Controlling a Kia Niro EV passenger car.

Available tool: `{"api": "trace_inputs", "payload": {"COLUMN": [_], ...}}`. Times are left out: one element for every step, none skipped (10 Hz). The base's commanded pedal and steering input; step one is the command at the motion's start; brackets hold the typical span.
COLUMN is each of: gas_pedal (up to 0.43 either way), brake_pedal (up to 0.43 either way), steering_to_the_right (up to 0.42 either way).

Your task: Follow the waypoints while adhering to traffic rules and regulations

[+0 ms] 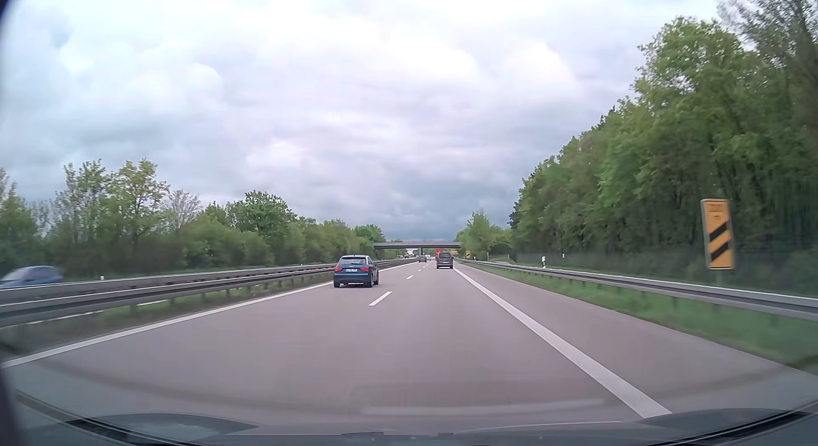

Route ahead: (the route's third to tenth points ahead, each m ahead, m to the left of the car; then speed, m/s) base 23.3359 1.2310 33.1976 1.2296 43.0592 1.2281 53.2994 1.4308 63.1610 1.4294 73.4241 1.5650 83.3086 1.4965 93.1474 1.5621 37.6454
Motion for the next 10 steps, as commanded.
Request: {"api": "trace_inputs", "payload": {"gas_pedal": [0.311,0.287,0.280,0.260,0.240,0.240,0.240,0.240,0.240,0.240], "brake_pedal": [0.012,0.012,0.012,0.012,0.012,0.012,0.012,0.012,0.012,0.012], "steering_to_the_right": [-0.002,-0.002,-0.002,-0.002,-0.002,-0.001,-0.001,0.000,0.000,0.000]}}
